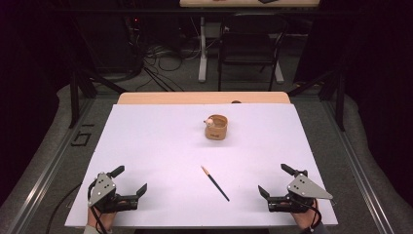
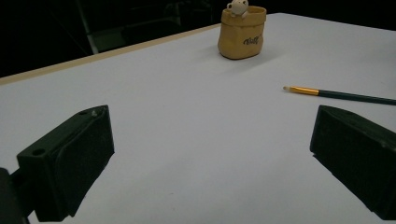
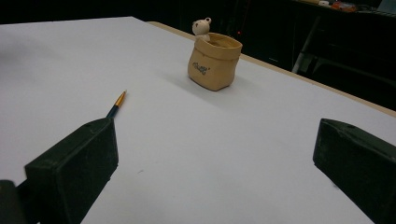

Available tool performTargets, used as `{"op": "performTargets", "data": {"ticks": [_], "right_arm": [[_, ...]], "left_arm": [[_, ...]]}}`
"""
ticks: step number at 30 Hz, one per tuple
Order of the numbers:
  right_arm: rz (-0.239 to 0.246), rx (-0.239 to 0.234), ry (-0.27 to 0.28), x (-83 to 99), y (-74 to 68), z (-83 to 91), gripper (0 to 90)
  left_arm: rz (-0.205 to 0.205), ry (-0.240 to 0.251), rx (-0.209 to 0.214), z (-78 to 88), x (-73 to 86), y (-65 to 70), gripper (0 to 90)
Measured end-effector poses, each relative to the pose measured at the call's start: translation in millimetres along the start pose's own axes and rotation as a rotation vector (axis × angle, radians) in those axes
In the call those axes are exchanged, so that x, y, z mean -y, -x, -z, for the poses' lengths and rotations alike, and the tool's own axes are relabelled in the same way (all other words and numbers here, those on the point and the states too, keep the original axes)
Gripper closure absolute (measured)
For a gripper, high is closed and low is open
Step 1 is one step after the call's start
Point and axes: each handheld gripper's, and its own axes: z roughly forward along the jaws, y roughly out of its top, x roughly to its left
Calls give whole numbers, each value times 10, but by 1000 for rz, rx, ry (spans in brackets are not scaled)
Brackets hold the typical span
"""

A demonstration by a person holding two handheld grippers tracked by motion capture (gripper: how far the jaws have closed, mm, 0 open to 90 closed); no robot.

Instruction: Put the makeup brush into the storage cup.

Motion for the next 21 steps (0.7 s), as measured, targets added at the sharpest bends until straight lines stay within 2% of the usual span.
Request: {"op": "performTargets", "data": {"ticks": [6,15,19,21], "right_arm": [[4,-5,2,-9,3,-24,0],[4,-28,-48,-44,-21,-91,0],[17,-27,-50,-57,-45,-145,0],[26,-43,-56,-68,-74,-214,0]], "left_arm": [[-1,-3,2,-2,-2,3,0],[-4,-4,2,-1,-6,10,0],[-6,-6,2,-6,-8,15,0],[-4,-13,9,-17,-8,23,0]]}}
